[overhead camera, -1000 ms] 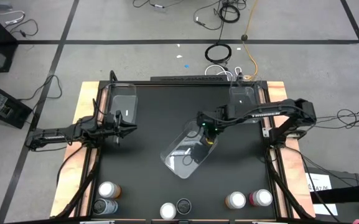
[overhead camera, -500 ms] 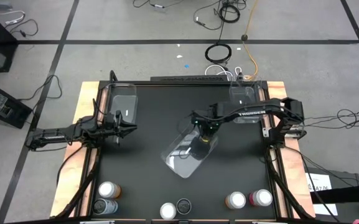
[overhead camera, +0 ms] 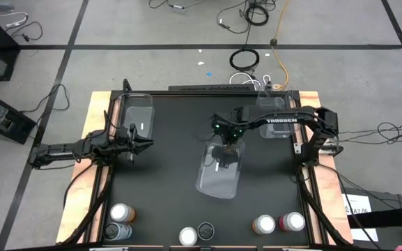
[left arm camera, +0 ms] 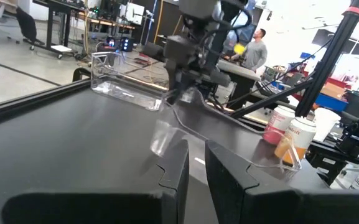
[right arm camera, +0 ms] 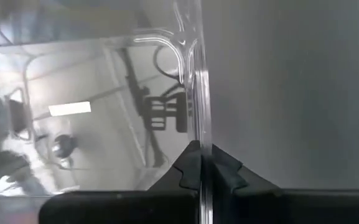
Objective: Sort soda cans
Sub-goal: Adjust the middle transparent bin, then move the right transparent bin to the middle right of the table
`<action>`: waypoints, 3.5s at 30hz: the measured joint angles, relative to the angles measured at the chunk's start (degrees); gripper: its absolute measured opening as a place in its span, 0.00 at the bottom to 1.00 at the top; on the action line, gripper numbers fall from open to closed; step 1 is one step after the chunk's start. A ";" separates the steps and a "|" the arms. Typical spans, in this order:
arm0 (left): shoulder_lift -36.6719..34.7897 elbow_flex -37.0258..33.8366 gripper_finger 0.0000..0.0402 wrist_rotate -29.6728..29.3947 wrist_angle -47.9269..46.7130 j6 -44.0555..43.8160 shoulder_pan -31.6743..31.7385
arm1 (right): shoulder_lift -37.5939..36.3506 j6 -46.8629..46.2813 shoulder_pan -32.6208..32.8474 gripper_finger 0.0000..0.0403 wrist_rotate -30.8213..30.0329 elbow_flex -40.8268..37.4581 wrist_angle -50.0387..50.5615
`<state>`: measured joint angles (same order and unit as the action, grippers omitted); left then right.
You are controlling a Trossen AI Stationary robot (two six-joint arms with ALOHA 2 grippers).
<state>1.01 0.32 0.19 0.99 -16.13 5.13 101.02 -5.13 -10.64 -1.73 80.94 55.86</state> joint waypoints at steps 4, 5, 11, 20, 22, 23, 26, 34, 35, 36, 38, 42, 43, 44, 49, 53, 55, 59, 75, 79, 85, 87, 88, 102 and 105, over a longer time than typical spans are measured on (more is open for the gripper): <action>-0.01 0.00 0.16 0.00 0.00 0.01 0.00 | 3.73 6.14 -1.22 0.00 0.34 5.08 0.03; -0.01 0.00 0.16 0.00 0.00 0.01 0.00 | 4.70 7.84 -1.46 0.00 0.48 6.04 0.08; 0.01 0.00 0.16 0.00 0.00 0.00 0.00 | 9.81 17.44 -3.26 0.00 0.65 8.53 0.36; 0.00 0.00 0.16 0.00 0.00 0.01 0.00 | 10.40 22.47 -5.97 0.00 1.75 8.90 -3.31; -0.01 0.00 0.16 0.00 0.00 0.01 0.00 | 10.44 22.81 -6.45 0.00 2.09 10.48 -3.22; -0.01 0.00 0.16 0.01 -0.02 0.00 0.00 | 10.61 23.15 -6.69 0.00 2.11 11.36 -3.41; 0.01 0.00 0.16 0.00 0.00 0.01 0.00 | 11.09 24.14 -7.57 0.00 2.02 13.29 -4.66; 0.01 0.00 0.16 0.00 -0.02 0.01 0.00 | 13.43 25.65 -10.25 0.00 4.10 14.57 -4.76; -0.01 0.00 0.16 0.00 0.00 0.01 0.00 | 13.68 26.14 -10.27 0.00 4.21 14.56 -4.88; 0.01 0.00 0.16 0.00 0.00 0.01 0.00 | 13.98 26.64 -10.31 0.00 4.29 14.54 -5.20; 0.01 0.00 0.16 0.00 -0.02 0.01 0.00 | 14.07 27.61 -10.31 0.00 4.76 14.54 -5.82; 0.00 0.00 0.16 0.00 -0.02 0.01 0.00 | 14.34 28.57 -10.78 0.00 4.85 14.54 -7.27; 0.01 0.00 0.16 0.00 -0.02 0.01 0.00 | 14.35 28.55 -11.06 0.00 4.85 14.54 -7.54; 0.00 0.00 0.16 0.00 -0.02 0.00 0.00 | 14.35 28.55 -11.35 0.00 4.84 14.54 -7.91; -0.01 0.00 0.16 0.00 -0.02 0.01 0.00 | 14.38 28.42 -13.28 0.00 4.90 14.54 -8.21; 0.01 0.00 0.16 0.00 -0.02 0.01 0.00 | 14.38 28.38 -13.50 0.00 4.74 14.54 -8.27; 0.01 0.00 0.16 0.00 -0.02 0.01 0.00 | 14.38 28.60 -13.30 0.00 4.82 14.54 -8.29; 0.00 0.00 0.16 0.00 -0.02 0.01 0.00 | 14.38 29.89 -12.91 0.00 4.84 14.54 -9.28; 0.01 0.00 0.16 0.00 -0.02 0.01 0.00 | 14.38 29.86 -12.98 0.01 4.34 14.54 -11.02; 0.01 0.00 0.16 0.00 -0.02 0.01 0.00 | 14.38 29.86 -13.01 0.06 4.19 14.54 -11.18; 0.00 0.00 0.16 0.00 -0.02 0.00 0.00 | 14.35 29.84 -12.97 0.14 4.16 14.54 -11.37; 0.01 0.00 0.16 0.00 -0.02 0.01 0.00 | 14.19 29.84 -12.97 0.16 2.66 14.55 -11.27; -0.01 0.00 0.16 0.00 -0.02 0.01 0.00 | 14.07 29.85 -12.97 0.16 1.59 14.77 -10.73; 0.01 0.00 0.16 0.00 -0.02 0.01 0.00 | 13.63 21.49 -13.41 0.18 0.33 33.26 5.15; 0.00 0.00 0.16 0.00 -0.02 0.00 0.00 | 13.37 18.47 -14.95 0.18 1.07 34.39 11.26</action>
<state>1.01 0.32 0.19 0.97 -16.12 5.13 114.38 13.34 -25.60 -0.66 115.33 67.12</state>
